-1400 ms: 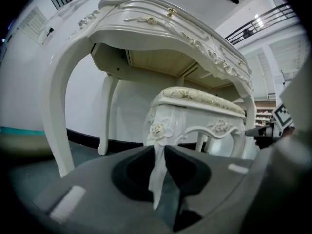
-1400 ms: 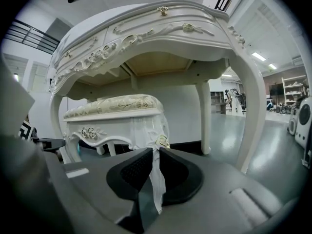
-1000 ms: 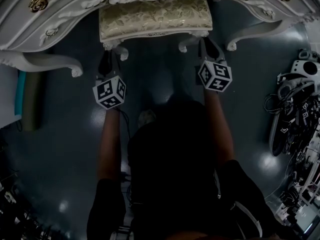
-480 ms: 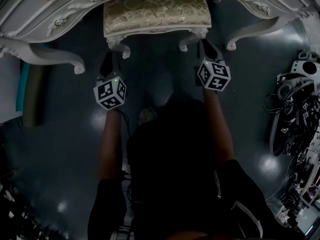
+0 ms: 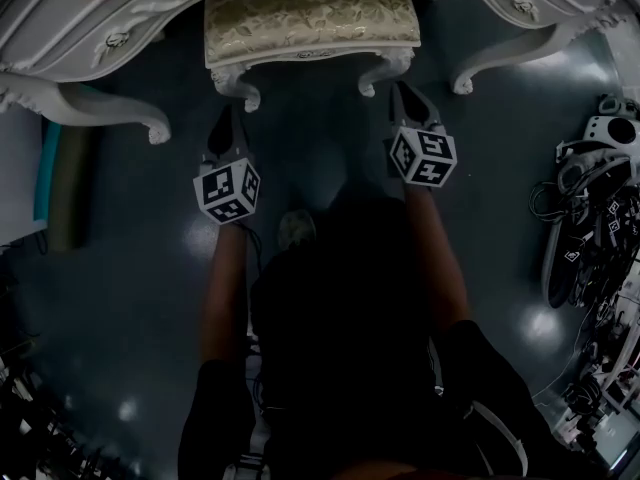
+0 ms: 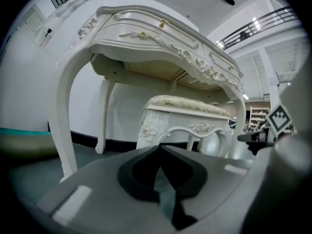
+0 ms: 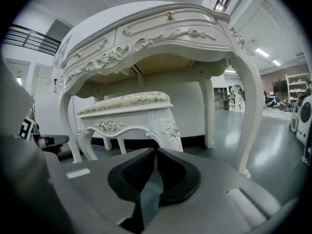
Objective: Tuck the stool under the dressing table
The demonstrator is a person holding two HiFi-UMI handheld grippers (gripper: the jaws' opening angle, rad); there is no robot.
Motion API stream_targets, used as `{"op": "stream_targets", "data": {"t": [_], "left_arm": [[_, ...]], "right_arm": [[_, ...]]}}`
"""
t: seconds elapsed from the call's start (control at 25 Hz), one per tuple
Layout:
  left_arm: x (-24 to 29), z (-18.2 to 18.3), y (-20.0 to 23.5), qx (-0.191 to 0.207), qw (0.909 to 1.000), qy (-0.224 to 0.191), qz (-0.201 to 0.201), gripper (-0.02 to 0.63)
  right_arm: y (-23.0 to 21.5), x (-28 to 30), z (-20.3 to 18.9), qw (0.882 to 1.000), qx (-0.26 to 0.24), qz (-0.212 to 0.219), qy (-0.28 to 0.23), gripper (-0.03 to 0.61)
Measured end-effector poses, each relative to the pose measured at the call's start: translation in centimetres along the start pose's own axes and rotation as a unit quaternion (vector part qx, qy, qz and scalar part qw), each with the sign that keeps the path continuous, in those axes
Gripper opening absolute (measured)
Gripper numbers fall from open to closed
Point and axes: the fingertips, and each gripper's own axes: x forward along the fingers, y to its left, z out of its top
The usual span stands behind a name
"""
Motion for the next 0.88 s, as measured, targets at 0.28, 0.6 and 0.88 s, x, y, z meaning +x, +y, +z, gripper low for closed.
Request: {"op": "stream_targets", "data": {"t": [0.28, 0.6, 0.88], "left_arm": [[0.1, 0.2, -0.5, 0.004, 0.9997, 0.023, -0.009, 0.011], [-3.6, 5.4, -2.2, 0.0, 0.997, 0.076, -0.015, 0.011], [-7.9, 11.7, -3.9, -0.012, 0.9944, 0.105, -0.008, 0.011]], "right_arm": [[1.0, 0.6, -0.8, 0.999, 0.017, 0.003, 0.037, -0.002], [3.3, -3.0, 2.4, 0.994, 0.032, 0.017, 0.098, -0.002], [5.6, -7.9, 6.5, 0.988, 0.036, 0.026, 0.148, -0.002]]}}
